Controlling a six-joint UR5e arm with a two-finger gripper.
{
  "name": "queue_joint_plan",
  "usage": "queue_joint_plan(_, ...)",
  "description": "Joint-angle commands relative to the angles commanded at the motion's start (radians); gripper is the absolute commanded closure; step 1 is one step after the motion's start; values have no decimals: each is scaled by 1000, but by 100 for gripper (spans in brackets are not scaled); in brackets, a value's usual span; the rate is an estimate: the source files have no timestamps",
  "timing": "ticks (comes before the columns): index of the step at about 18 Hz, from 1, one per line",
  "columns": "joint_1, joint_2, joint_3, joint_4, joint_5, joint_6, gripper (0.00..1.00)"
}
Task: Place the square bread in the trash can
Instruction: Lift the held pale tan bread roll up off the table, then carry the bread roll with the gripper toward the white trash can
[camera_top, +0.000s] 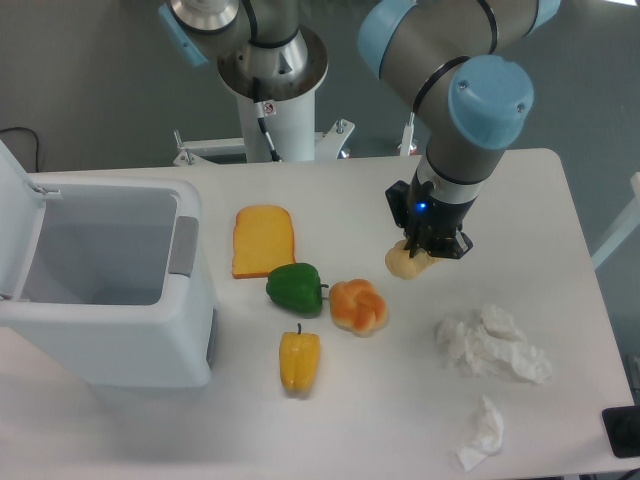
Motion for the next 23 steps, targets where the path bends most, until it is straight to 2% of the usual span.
queue_joint_plan(2,-3,0,-12,2,-2,0,100)
queue_joint_plan(8,-6,6,11,5,-3,-31,100)
queue_joint_plan(10,-11,17,29,5,-9,-84,100)
queue_joint_plan(18,-51,103,11,3,-12,-328,100)
queue_joint_plan(21,-77,115,9,9,-79,-472,100)
queue_joint_plan(23,-81,136,9,23,-138,-514,100)
